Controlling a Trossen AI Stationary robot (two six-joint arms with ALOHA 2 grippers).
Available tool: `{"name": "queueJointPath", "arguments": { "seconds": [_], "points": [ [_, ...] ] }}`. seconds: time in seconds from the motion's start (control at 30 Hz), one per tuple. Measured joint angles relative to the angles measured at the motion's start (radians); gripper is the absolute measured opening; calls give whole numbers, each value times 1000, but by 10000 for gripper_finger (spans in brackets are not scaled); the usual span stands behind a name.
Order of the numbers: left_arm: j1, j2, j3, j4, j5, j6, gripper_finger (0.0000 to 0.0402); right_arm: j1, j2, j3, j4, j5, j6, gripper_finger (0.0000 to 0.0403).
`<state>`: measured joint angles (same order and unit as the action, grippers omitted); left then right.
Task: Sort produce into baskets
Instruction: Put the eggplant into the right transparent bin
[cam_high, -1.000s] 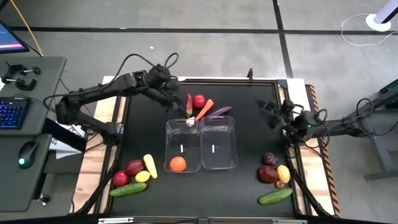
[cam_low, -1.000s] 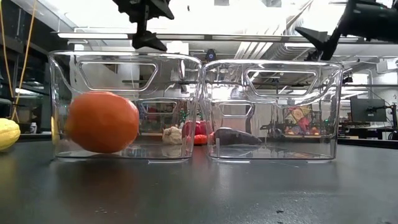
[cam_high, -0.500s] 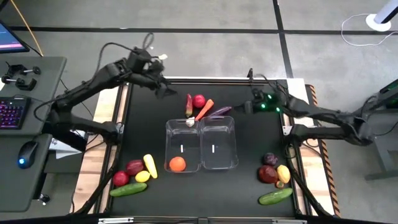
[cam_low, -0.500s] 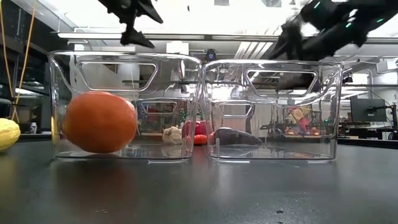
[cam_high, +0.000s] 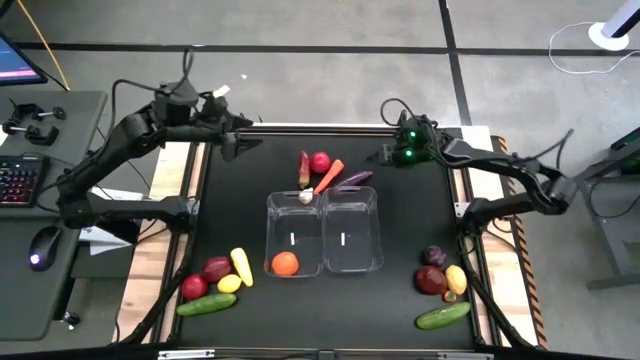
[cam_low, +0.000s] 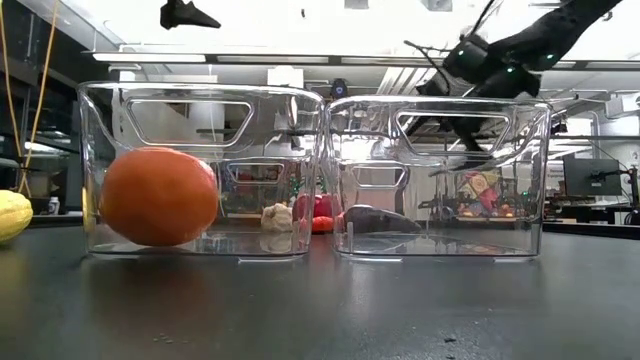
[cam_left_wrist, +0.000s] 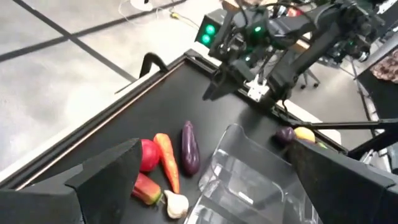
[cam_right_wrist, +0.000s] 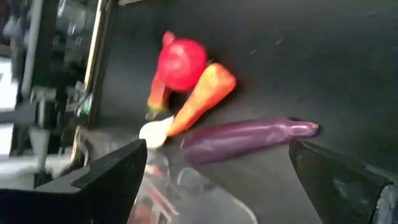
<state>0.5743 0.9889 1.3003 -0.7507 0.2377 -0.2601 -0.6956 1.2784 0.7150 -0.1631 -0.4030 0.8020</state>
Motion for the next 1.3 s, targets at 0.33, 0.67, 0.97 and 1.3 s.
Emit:
{"name": "queueJointPath", "arguments": {
  "seconds": [0.33, 0.67, 0.97, 1.3],
  "points": [
    [-13, -7, -2, 0, -41, -18, 397, -7, 314, 391, -515, 47, -424, 387],
    [-13, -8, -2, -1, -41, -25, 397, -2, 534, 618, -786, 102, -967, 387],
    [-13, -8, -2, -1, -41, -11, 397, 44, 611, 628, -773, 162, -1254, 382],
    [-13, -8, -2, -1, -42, -7, 397, 156, 610, 611, -708, 261, -1530, 323]
  ]
}}
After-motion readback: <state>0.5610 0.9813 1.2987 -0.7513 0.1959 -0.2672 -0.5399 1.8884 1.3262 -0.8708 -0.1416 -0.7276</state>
